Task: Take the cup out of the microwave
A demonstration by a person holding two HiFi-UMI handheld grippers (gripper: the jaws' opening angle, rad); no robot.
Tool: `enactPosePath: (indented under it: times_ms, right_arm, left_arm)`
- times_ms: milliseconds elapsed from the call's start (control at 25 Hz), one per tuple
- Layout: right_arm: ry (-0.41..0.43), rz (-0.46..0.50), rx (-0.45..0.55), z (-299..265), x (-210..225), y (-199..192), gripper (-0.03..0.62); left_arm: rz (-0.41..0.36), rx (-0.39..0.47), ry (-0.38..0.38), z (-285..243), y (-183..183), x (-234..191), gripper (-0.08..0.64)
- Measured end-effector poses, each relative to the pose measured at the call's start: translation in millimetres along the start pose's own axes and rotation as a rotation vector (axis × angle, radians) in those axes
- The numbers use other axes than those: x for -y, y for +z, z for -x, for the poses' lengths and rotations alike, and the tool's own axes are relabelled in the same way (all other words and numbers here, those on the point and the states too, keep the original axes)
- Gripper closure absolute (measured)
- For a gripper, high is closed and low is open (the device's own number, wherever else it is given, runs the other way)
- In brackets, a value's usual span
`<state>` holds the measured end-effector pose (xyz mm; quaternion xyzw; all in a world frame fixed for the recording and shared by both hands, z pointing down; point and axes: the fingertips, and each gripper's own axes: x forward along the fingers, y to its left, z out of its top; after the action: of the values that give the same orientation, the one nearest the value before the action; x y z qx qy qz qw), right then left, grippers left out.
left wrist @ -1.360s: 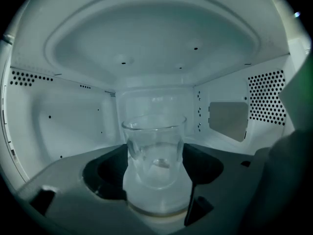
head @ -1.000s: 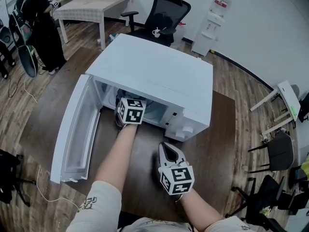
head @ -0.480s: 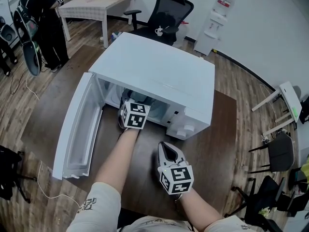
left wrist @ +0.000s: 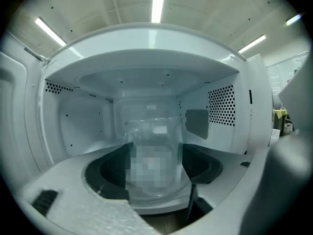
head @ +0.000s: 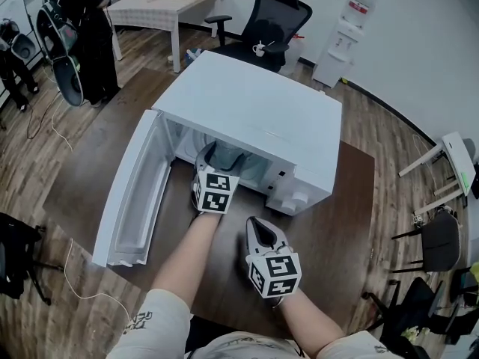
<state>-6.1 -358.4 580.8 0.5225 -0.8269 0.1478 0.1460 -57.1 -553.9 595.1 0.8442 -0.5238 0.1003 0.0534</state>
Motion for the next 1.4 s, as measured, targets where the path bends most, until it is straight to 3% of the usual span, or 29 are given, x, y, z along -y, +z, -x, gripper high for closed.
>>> enactPosePath:
  times_ms: [360,800,1040,1400]
  right_arm:
    - [0.017,-0.001,0.005,6,-3,0,0.58]
    - [0.057,-0.01,0.017,37,-12,8,0.58]
    - [0.099,-0.009,0.039,66,-23,40,0.58]
    - [0.143,-0.031,0.122,101,-33,101,0.58]
  left_arm:
    - [-0.011,0.067,0.002,30,13,7,0.23]
    - [0.0,0.042,0.04,91,15,26,0.23]
    - [0.046,0.049,0.086,145,38,42,0.23]
    - [0.055,0.089,0.133,224,98,59,0.23]
